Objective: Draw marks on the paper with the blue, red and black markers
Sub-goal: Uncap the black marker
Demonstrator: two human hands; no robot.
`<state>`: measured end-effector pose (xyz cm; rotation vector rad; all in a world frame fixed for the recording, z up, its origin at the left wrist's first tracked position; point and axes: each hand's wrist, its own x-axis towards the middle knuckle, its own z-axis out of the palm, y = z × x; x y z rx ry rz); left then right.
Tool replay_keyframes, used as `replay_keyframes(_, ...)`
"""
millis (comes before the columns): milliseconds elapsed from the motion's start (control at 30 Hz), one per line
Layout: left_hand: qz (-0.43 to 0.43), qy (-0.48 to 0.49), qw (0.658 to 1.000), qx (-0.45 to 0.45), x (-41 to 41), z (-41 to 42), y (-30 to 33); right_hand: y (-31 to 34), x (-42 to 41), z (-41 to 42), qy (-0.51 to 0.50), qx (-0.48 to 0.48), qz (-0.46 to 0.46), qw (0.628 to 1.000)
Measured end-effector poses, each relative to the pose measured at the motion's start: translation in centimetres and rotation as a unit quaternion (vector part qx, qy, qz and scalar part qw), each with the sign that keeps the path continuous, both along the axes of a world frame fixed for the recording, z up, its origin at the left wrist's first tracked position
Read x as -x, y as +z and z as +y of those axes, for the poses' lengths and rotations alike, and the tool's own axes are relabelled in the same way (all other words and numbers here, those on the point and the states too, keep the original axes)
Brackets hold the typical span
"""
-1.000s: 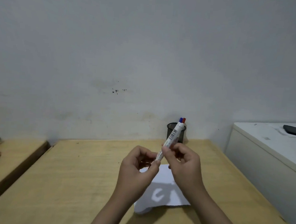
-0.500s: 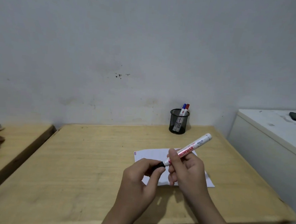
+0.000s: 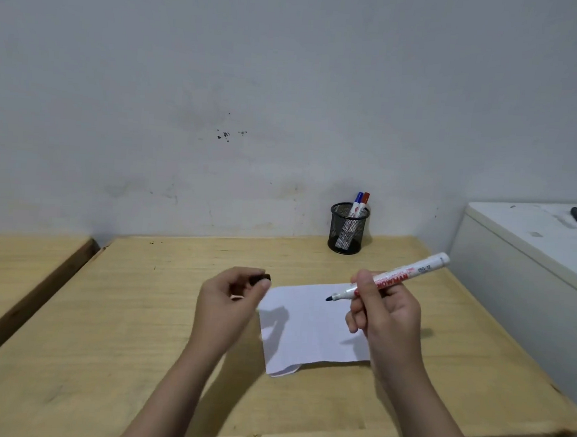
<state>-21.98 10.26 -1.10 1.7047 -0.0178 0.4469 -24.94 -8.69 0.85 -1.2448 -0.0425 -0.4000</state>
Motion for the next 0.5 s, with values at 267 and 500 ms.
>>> replay_keyframes(267,0.165,-0.014,0.974,-0.152,-10.1,1.4,-2.1,-2.1,-1.0,-0.4,0.004,0.025,0.035,0.999)
replay_keyframes(500,0.211,-0.067,0.945,-0.241,-12.3,1.7,-4.2,-2.9,-2.0,-1.1,0.002,0.060,0.045,0.997)
